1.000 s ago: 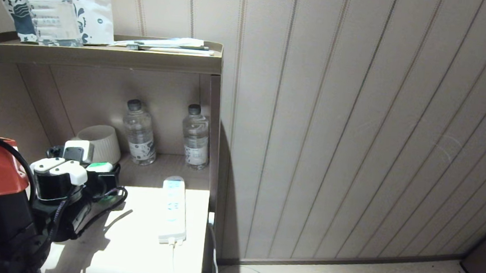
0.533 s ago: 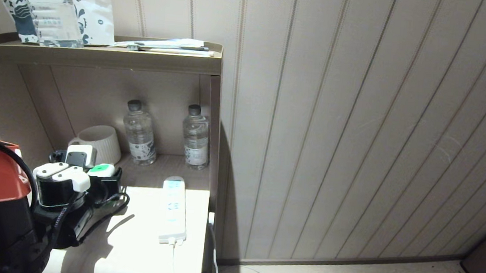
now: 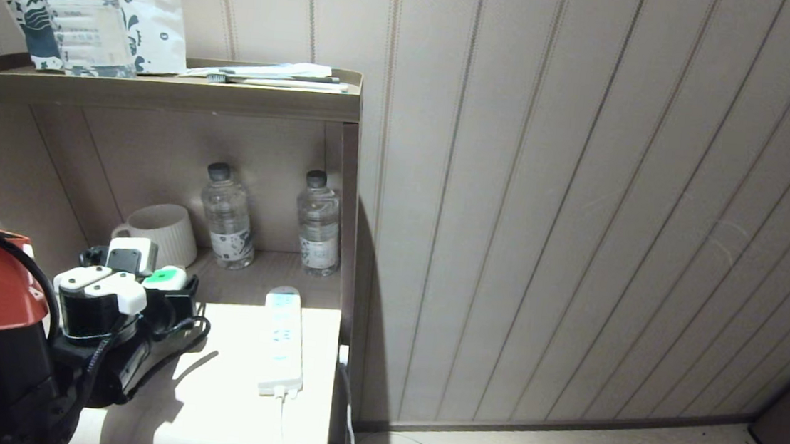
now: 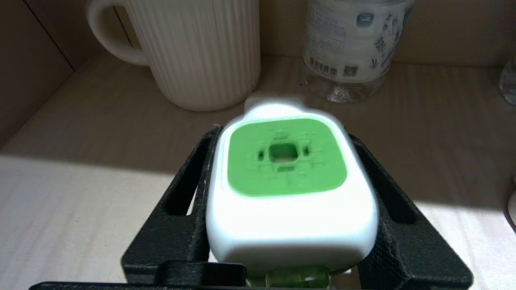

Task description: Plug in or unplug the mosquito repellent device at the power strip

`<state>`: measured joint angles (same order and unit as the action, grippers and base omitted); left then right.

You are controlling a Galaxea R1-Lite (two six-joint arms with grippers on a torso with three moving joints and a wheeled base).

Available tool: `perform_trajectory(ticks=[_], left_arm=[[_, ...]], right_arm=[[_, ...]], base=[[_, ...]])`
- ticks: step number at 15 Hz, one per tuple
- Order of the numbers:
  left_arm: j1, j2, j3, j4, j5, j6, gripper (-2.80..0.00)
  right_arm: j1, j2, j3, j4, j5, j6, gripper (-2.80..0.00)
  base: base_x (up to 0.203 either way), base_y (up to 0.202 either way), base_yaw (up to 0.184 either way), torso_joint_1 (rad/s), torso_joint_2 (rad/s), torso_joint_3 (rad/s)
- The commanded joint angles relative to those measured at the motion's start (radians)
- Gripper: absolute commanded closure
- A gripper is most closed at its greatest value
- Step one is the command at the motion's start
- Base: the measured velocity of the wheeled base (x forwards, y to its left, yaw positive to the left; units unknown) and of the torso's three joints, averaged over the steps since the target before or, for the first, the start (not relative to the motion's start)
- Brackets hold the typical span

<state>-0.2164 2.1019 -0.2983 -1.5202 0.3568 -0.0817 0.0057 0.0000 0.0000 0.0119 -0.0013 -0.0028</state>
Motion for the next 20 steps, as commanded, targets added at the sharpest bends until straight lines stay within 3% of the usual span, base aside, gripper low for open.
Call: perform_trajectory(ticks=[1, 12, 20], left_arm=[[0.000, 0.000, -0.005, -0.050, 0.002, 0.000, -2.80], [0.003, -0.088, 0.035, -0.050, 0.015, 0.000, -2.80], [0.003, -0.309, 0.129, -0.050, 0.006, 0.039, -2.80]], right_arm=[[0.000, 0.000, 0.000, 0.000, 0.001, 0.000, 0.00], [0.000, 0.000, 0.000, 0.000, 0.000, 0.000, 0.00], [0.000, 0.000, 0.000, 0.000, 0.001, 0.000, 0.00]], base=[[0.000, 0.000, 0.000, 0.000, 0.00, 0.000], [0.000, 0.000, 0.000, 0.000, 0.00, 0.000], [0.000, 0.000, 0.000, 0.000, 0.00, 0.000]])
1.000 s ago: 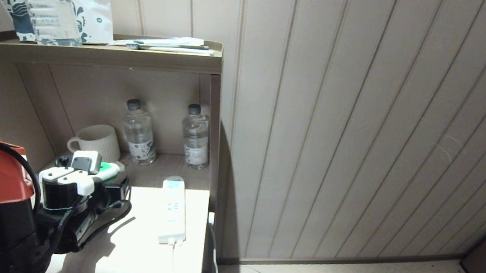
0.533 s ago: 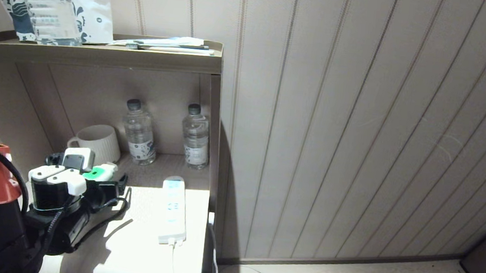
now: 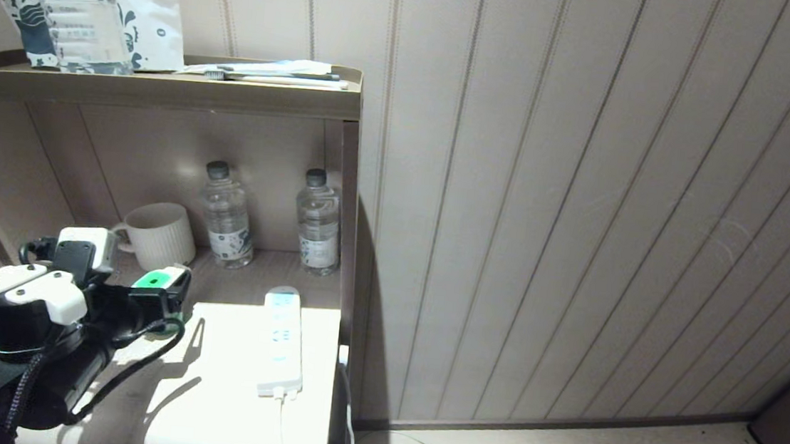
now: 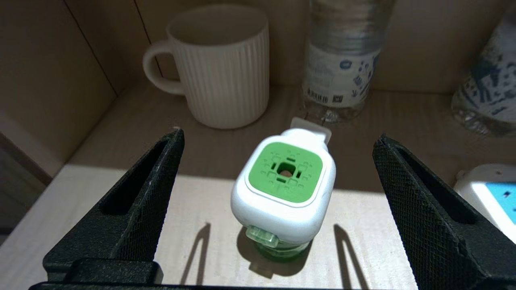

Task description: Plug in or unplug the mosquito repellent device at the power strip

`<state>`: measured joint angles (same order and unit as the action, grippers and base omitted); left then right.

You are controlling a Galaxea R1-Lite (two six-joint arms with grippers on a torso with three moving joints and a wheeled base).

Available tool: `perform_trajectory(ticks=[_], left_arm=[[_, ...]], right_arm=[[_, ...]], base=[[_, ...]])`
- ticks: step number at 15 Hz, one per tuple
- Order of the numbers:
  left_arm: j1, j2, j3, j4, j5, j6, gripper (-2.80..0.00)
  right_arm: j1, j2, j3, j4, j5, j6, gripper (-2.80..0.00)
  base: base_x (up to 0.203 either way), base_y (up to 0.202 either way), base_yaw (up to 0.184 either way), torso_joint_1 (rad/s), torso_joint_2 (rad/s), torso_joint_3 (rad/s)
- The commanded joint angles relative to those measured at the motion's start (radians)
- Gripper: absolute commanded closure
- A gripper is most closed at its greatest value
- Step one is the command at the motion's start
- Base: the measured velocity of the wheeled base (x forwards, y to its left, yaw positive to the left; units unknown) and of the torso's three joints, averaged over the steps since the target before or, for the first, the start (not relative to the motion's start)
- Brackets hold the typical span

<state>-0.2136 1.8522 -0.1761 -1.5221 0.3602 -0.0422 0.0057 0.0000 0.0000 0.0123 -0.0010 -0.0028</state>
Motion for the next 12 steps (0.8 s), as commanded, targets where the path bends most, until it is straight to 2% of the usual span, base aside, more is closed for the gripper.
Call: perform_trajectory(ticks=[1, 3, 4, 7, 12], left_arm=[[0.000, -0.088, 0.009, -0.048, 0.002, 0.001, -2.80], [0.000, -0.200, 0.019, -0.011, 0.002, 0.002, -2.80], [0.000, -0.251, 0.025, 0.024, 0.001, 0.002, 0.00], [-0.004, -0.460, 0.046, 0.231, -0.005, 0.006, 0.00], [-0.006, -0.865, 0.028, 0.715, -0.019, 0.011, 0.00]], right_arm=[[0.000, 0.000, 0.000, 0.000, -0.001, 0.000, 0.00], [0.000, 0.000, 0.000, 0.000, -0.001, 0.000, 0.00], [0.000, 0.000, 0.000, 0.000, -0.001, 0.000, 0.00], [0.000, 0.000, 0.000, 0.000, -0.001, 0.000, 0.00], [0.000, 0.000, 0.000, 0.000, -0.001, 0.000, 0.00]], base=[[0.000, 0.000, 0.000, 0.000, 0.00, 0.000], [0.000, 0.000, 0.000, 0.000, 0.00, 0.000], [0.000, 0.000, 0.000, 0.000, 0.00, 0.000], [0.000, 0.000, 0.000, 0.000, 0.00, 0.000], [0.000, 0.000, 0.000, 0.000, 0.00, 0.000]])
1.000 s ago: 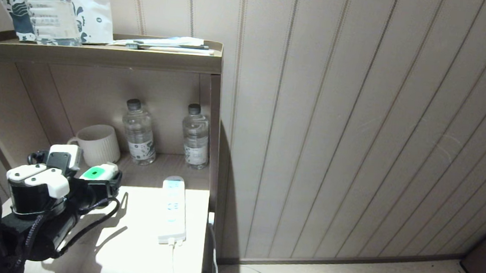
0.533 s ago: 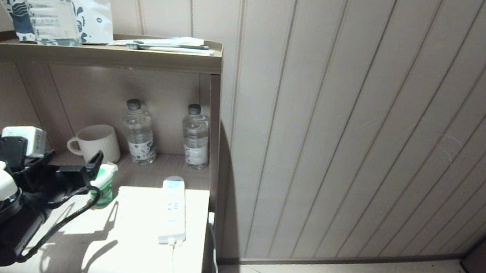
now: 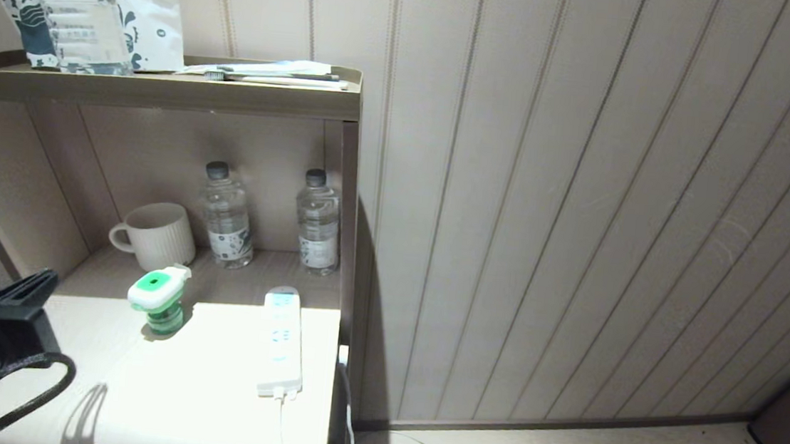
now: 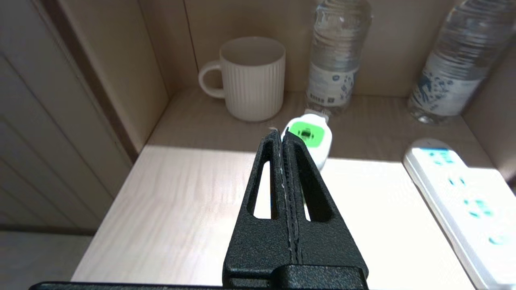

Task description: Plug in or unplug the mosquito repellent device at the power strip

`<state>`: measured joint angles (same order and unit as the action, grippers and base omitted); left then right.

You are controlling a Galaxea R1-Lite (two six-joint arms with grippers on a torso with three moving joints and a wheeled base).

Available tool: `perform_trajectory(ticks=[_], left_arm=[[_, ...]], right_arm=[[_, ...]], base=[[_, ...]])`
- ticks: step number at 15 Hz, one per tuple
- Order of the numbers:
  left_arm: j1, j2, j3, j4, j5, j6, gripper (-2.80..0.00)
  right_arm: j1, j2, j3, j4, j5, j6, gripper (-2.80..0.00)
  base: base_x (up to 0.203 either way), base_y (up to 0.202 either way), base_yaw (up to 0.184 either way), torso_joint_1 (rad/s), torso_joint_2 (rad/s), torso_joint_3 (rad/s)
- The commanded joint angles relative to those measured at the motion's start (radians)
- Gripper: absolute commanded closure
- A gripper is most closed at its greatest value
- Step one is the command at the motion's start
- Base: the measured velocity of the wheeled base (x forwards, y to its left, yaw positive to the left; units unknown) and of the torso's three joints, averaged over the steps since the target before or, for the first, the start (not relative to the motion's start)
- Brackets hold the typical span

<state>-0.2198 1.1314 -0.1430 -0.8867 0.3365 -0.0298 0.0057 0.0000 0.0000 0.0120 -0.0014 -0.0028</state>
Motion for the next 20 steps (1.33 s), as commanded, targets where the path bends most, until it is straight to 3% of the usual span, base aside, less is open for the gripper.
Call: perform_trajectory(ticks=[1, 4, 6, 9, 13, 17, 20], left_arm=[[0.003, -0.252, -0.023, 0.217, -0.006, -0.001, 0.00], [0.027, -0.534, -0.080, 0.597, -0.087, -0.003, 0.00], [0.063, -0.675, -0.065, 0.699, -0.145, 0.007, 0.00], [0.165, -0.858, 0.016, 0.750, -0.255, 0.060, 0.00], [0.217, -1.107, 0.127, 0.798, -0.301, 0.130, 0.00], [0.223, -1.131, 0.143, 0.827, -0.383, 0.144, 0.00], [0.223, -1.131, 0.143, 0.812, -0.373, 0.135, 0.00]], right_arm=[[0.000, 0.000, 0.000, 0.000, 0.000, 0.000, 0.00], [0.000, 0.000, 0.000, 0.000, 0.000, 0.000, 0.00], [0.000, 0.000, 0.000, 0.000, 0.000, 0.000, 0.00], [0.000, 0.000, 0.000, 0.000, 0.000, 0.000, 0.00], [0.000, 0.000, 0.000, 0.000, 0.000, 0.000, 0.00], [0.000, 0.000, 0.000, 0.000, 0.000, 0.000, 0.00], [0.000, 0.000, 0.000, 0.000, 0.000, 0.000, 0.00]], base=[[0.000, 0.000, 0.000, 0.000, 0.00, 0.000], [0.000, 0.000, 0.000, 0.000, 0.00, 0.000], [0.000, 0.000, 0.000, 0.000, 0.00, 0.000], [0.000, 0.000, 0.000, 0.000, 0.00, 0.000], [0.000, 0.000, 0.000, 0.000, 0.00, 0.000], [0.000, 0.000, 0.000, 0.000, 0.00, 0.000], [0.000, 0.000, 0.000, 0.000, 0.00, 0.000]])
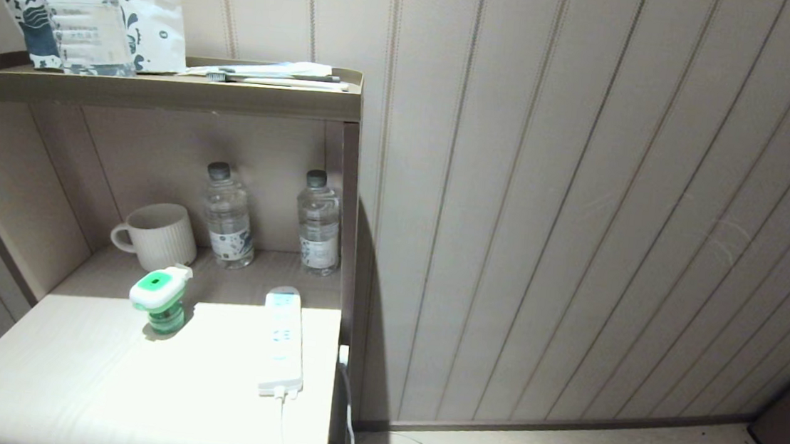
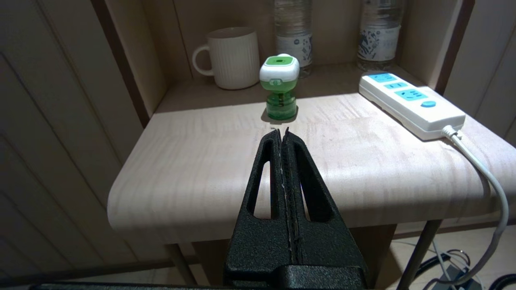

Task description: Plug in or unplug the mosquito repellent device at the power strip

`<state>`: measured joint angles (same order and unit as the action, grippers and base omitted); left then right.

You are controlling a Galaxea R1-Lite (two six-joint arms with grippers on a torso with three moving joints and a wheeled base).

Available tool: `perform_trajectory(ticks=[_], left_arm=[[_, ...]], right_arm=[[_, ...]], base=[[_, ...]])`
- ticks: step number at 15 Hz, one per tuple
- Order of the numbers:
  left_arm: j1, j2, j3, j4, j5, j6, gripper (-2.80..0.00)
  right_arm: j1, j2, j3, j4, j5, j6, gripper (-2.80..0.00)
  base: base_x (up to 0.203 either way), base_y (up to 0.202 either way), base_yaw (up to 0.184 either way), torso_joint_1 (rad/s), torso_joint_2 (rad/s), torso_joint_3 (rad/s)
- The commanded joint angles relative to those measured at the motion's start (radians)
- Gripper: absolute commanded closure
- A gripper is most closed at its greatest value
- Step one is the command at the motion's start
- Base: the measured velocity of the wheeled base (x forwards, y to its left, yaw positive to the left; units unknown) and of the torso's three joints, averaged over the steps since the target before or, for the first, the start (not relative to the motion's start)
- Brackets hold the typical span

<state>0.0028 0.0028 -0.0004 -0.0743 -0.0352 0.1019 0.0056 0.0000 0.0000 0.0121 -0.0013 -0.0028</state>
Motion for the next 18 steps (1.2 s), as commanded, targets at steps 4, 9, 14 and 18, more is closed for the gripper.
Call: perform_trajectory(ticks=[4, 9, 14, 18], left_arm=[[0.000, -0.003, 0.000, -0.012, 0.018, -0.047, 0.00], [0.000, -0.003, 0.000, -0.013, 0.026, -0.067, 0.00], [0.000, -0.003, 0.000, -0.013, 0.026, -0.067, 0.00], [0.000, -0.003, 0.000, -0.013, 0.026, -0.067, 0.00]], right_arm=[[0.001, 0.000, 0.000, 0.000, 0.000, 0.000, 0.00], [0.001, 0.000, 0.000, 0.000, 0.000, 0.000, 0.00], [-0.001, 0.001, 0.000, -0.001, -0.017, 0.021, 0.00], [-0.001, 0.003, 0.000, -0.001, -0.017, 0.021, 0.00]], base=[[0.000, 0.000, 0.000, 0.000, 0.00, 0.000], [0.000, 0.000, 0.000, 0.000, 0.00, 0.000], [0.000, 0.000, 0.000, 0.000, 0.00, 0.000], [0.000, 0.000, 0.000, 0.000, 0.00, 0.000]])
